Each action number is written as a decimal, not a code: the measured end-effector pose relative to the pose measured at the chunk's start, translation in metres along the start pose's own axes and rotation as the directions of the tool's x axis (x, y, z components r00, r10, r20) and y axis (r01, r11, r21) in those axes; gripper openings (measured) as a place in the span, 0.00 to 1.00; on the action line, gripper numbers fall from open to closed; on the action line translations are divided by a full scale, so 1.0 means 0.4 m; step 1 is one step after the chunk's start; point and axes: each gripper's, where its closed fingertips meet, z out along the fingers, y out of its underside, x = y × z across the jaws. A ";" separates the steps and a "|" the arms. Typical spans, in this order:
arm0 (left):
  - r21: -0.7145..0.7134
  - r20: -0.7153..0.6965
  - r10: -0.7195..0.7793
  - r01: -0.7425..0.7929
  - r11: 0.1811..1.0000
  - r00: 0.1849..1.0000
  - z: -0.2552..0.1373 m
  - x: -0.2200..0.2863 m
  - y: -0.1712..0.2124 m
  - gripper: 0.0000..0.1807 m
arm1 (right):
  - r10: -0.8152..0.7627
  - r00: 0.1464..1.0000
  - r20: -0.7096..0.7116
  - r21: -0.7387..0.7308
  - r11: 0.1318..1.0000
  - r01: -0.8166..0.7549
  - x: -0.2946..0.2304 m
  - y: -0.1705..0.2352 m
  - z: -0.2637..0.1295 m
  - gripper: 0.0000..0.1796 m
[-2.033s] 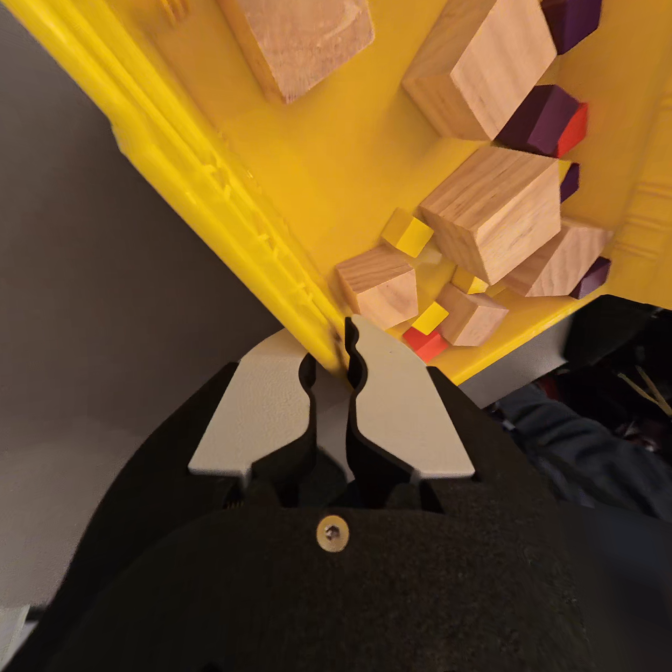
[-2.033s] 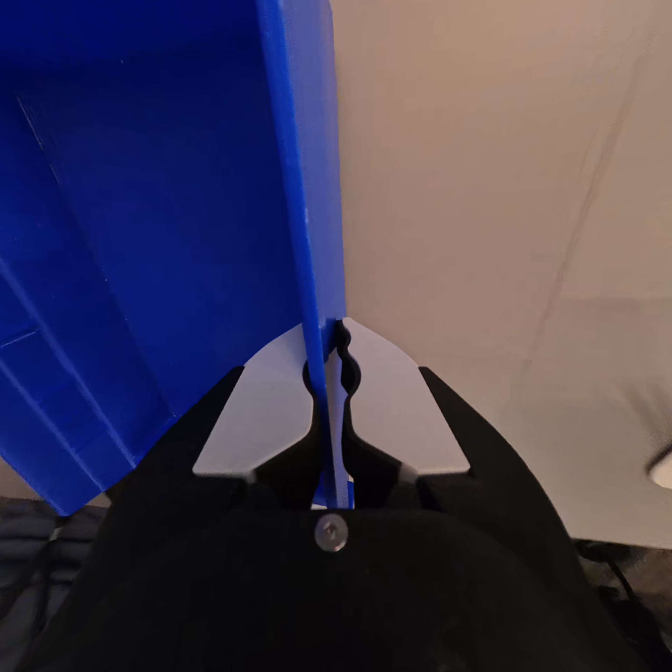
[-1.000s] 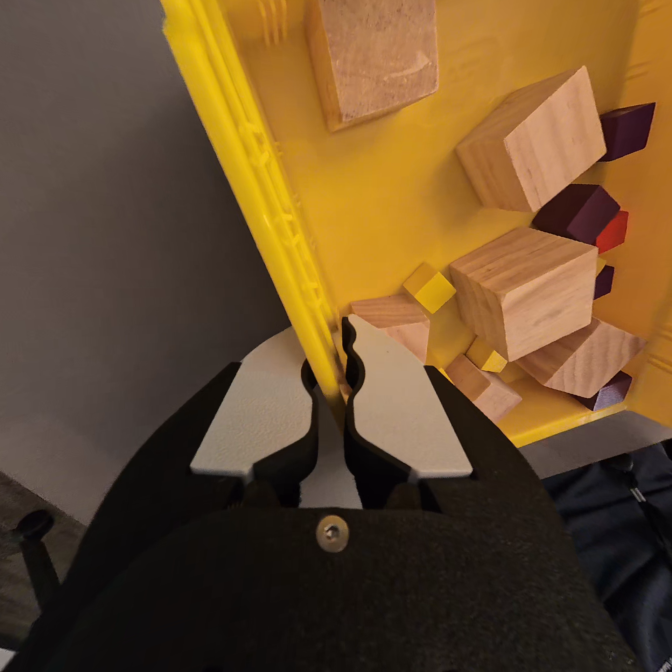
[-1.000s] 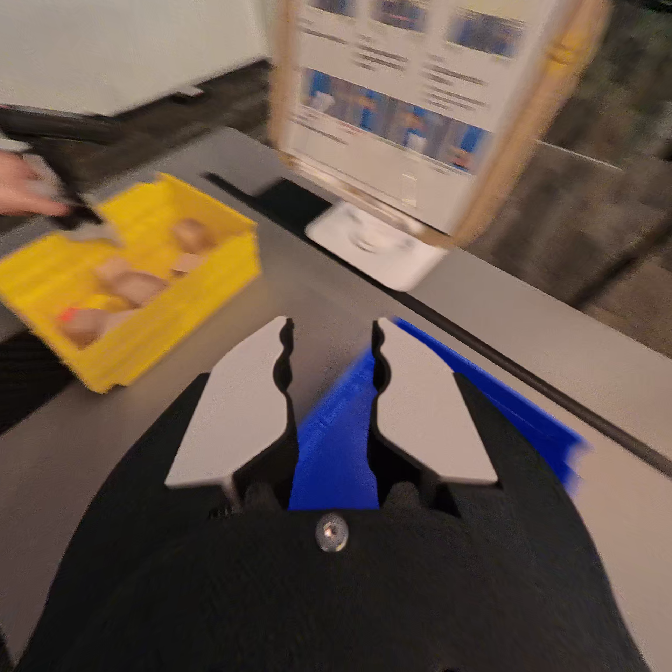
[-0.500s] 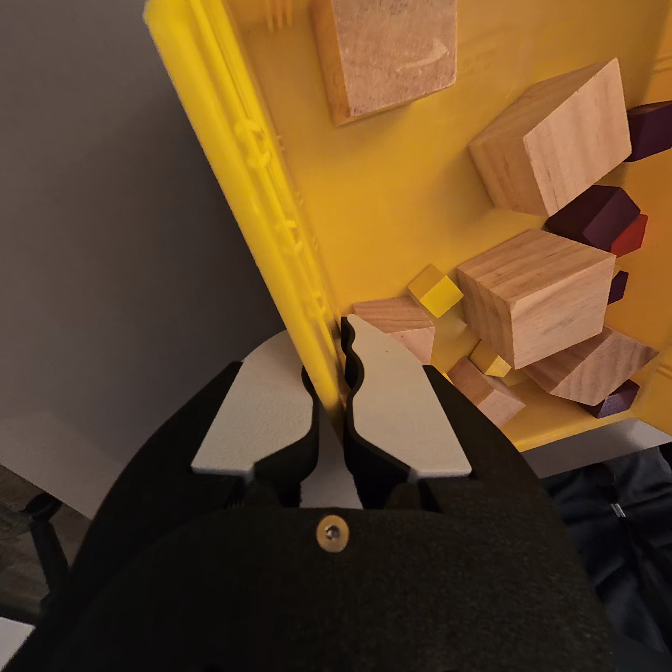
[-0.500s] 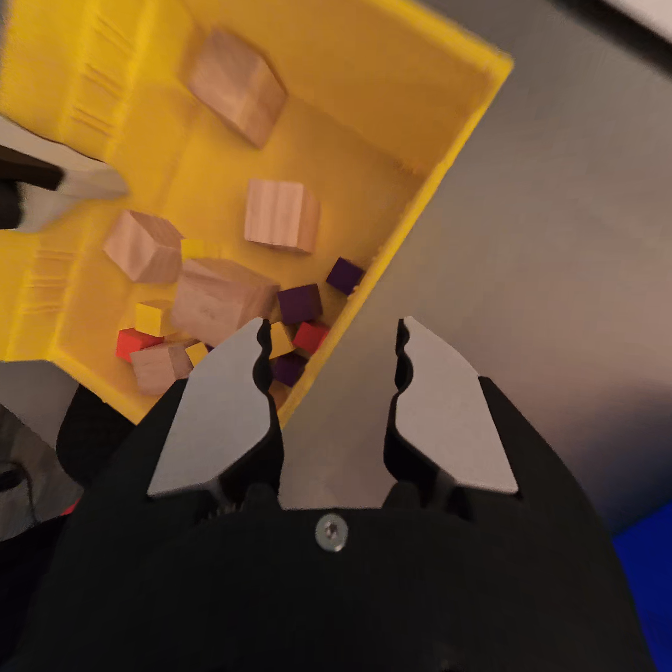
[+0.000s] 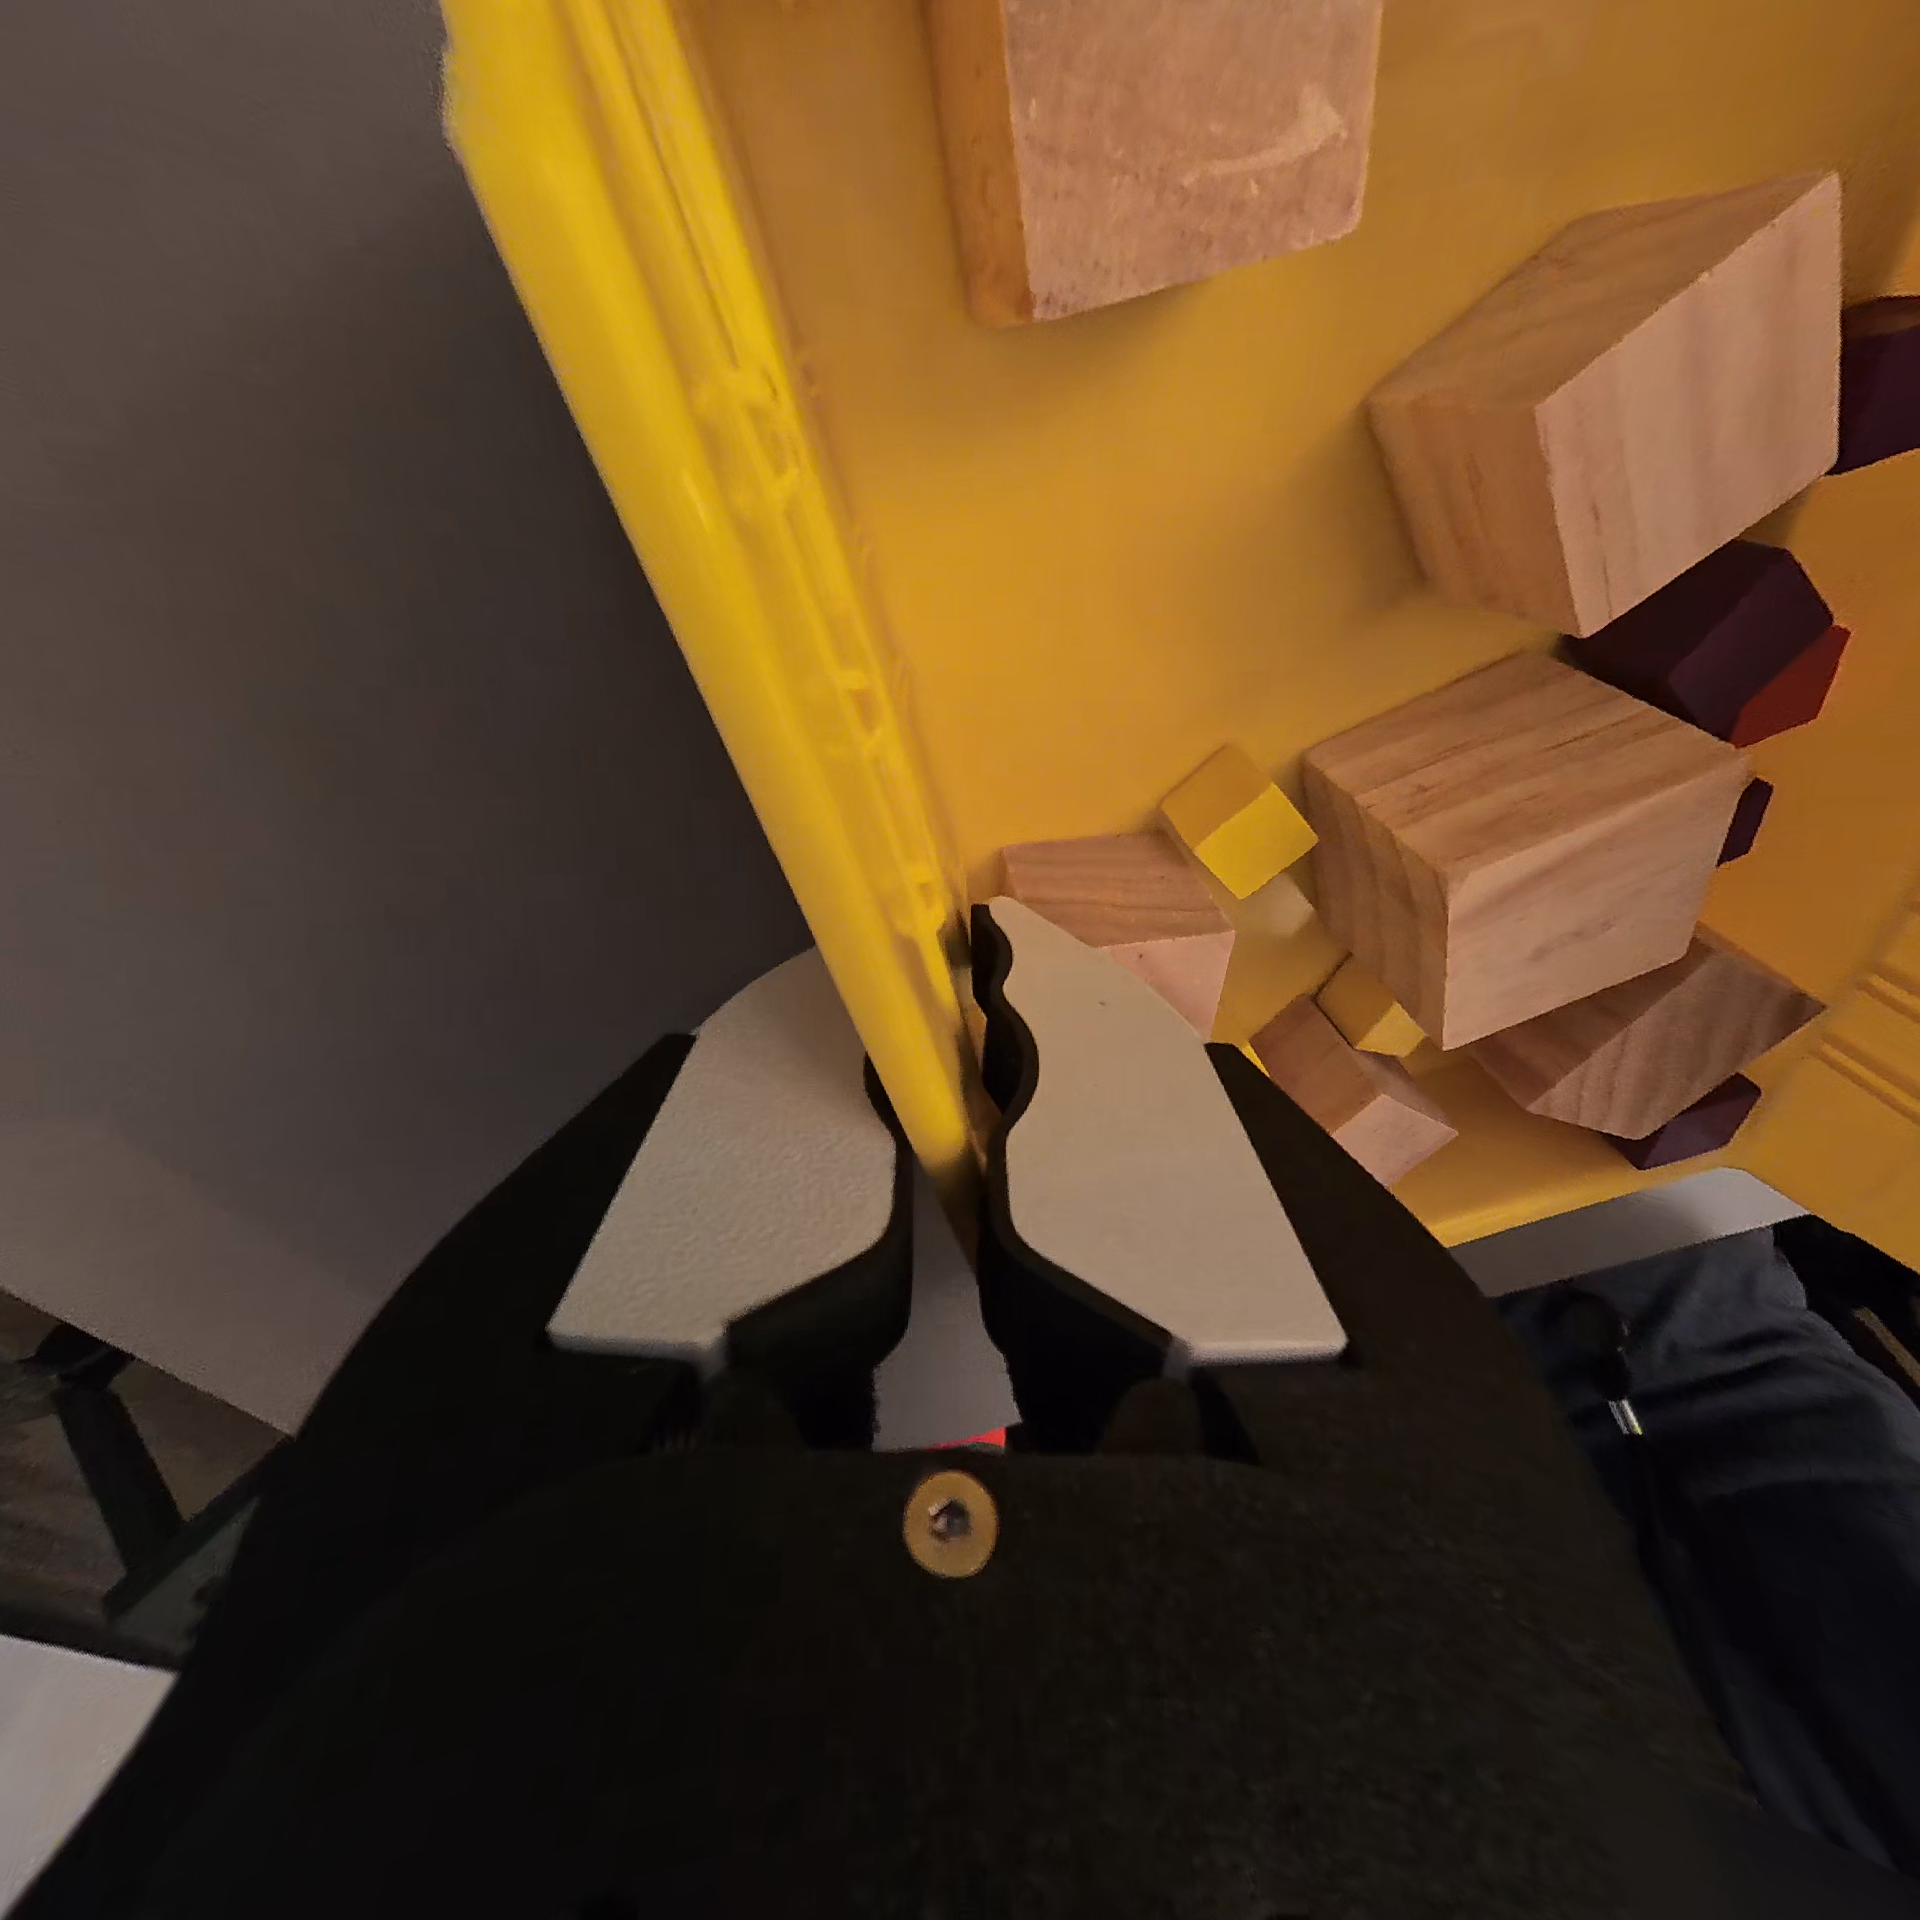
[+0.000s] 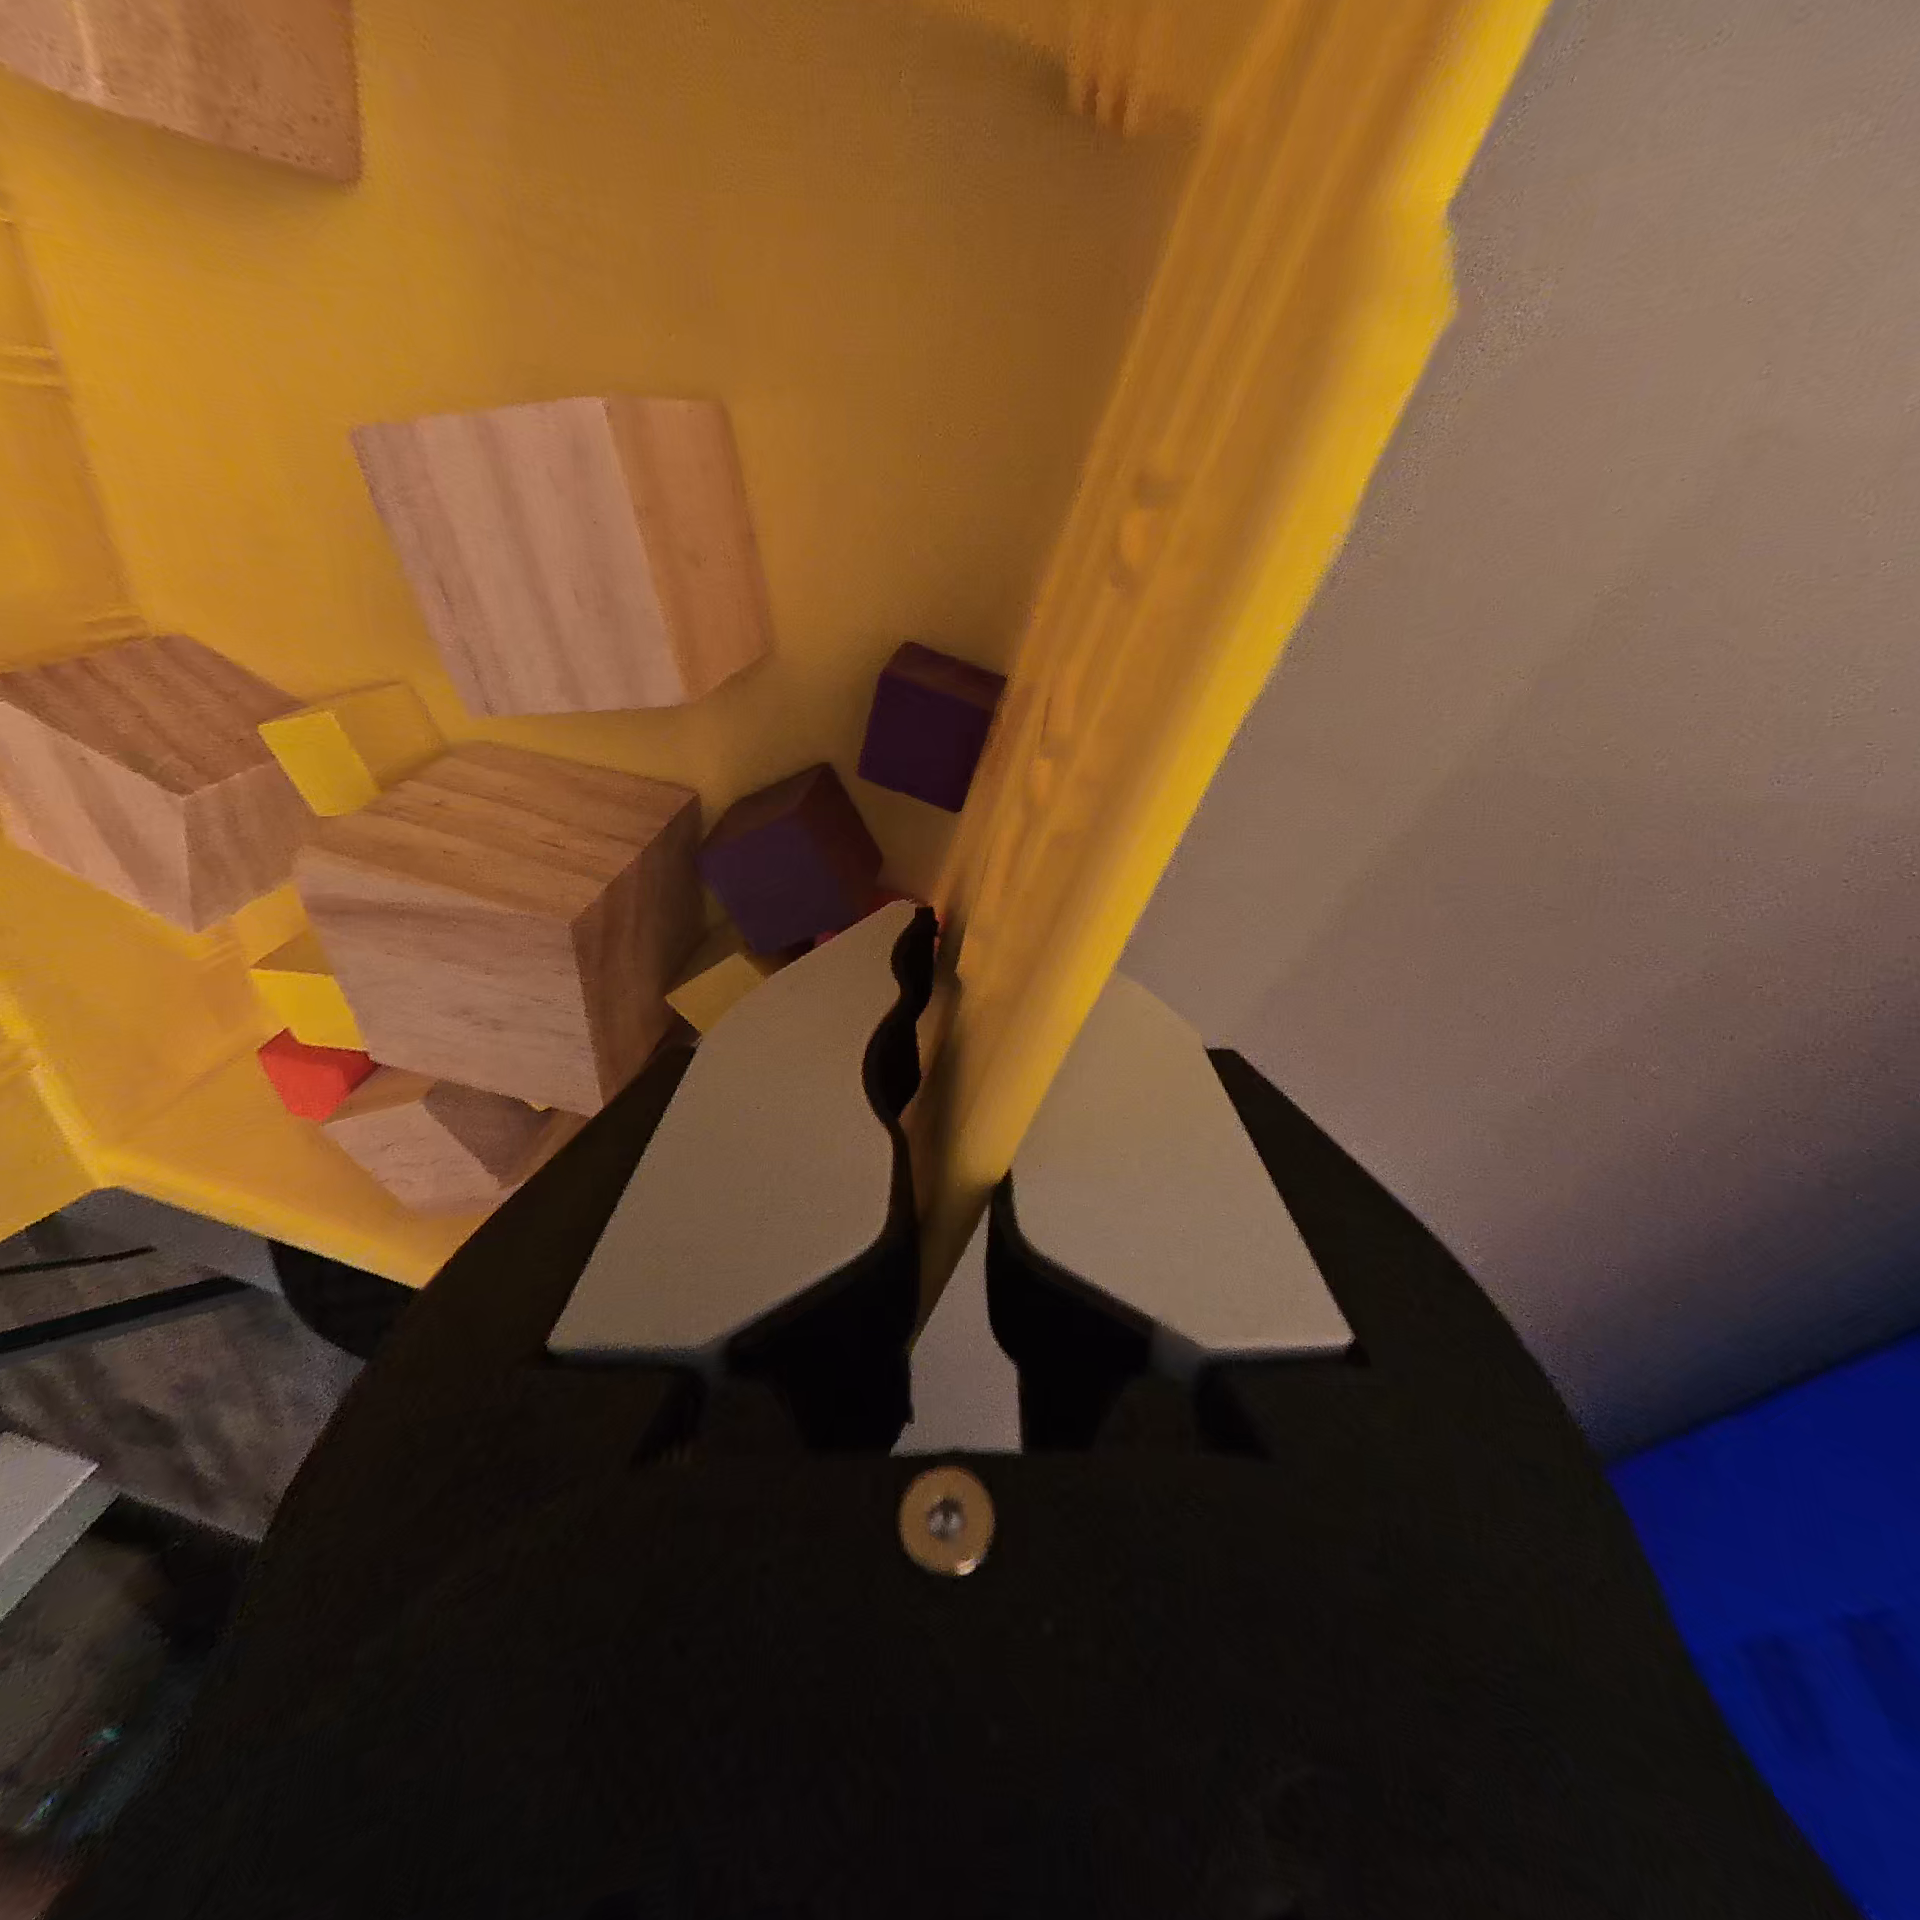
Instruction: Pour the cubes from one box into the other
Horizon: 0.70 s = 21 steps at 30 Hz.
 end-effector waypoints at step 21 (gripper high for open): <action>0.037 0.341 0.096 -0.116 0.993 0.935 -0.387 0.300 -0.161 0.04 | 0.005 0.976 0.218 0.228 0.972 -0.056 0.206 -0.020 -0.327 0.03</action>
